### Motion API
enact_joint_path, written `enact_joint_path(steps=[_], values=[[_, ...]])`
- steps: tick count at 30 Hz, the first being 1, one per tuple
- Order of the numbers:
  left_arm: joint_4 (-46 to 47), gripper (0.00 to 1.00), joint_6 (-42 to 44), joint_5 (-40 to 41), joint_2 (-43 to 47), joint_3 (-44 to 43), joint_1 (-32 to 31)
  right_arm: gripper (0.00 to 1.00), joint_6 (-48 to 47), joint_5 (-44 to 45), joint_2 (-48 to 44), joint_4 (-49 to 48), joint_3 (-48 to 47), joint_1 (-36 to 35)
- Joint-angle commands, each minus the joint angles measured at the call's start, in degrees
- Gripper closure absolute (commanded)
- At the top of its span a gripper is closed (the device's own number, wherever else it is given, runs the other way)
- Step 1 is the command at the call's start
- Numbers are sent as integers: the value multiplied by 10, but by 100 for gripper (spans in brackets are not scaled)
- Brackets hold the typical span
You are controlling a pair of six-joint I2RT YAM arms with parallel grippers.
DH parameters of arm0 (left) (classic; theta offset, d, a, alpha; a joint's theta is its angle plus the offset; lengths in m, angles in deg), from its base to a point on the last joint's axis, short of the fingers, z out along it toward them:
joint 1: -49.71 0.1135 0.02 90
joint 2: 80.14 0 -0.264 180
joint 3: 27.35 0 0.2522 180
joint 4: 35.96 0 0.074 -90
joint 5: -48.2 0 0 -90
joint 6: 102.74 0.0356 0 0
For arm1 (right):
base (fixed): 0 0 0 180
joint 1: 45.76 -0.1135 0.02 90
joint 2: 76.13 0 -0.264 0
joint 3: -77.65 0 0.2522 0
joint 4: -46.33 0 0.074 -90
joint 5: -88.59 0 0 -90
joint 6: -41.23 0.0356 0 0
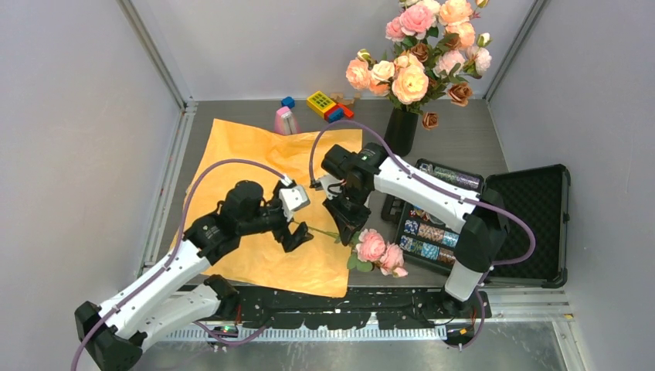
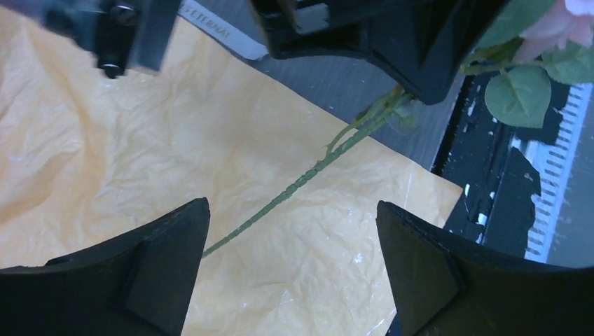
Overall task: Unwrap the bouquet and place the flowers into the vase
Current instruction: Pick up the fake flower from the wrapping paper.
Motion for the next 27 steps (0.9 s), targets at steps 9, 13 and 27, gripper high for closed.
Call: enact_joint_path(steps=[9,13,27], values=[[-13,9,64,53,-36,4,-141,100,-31,-143,-67,79,-48,-3],[-17,37,61,69,-45,4,-156,100,-34,-153,-75,83,-55,-3],[-48,100,29,77,-75,-24,-184,69,-20,4,-97,66,-132,-2]])
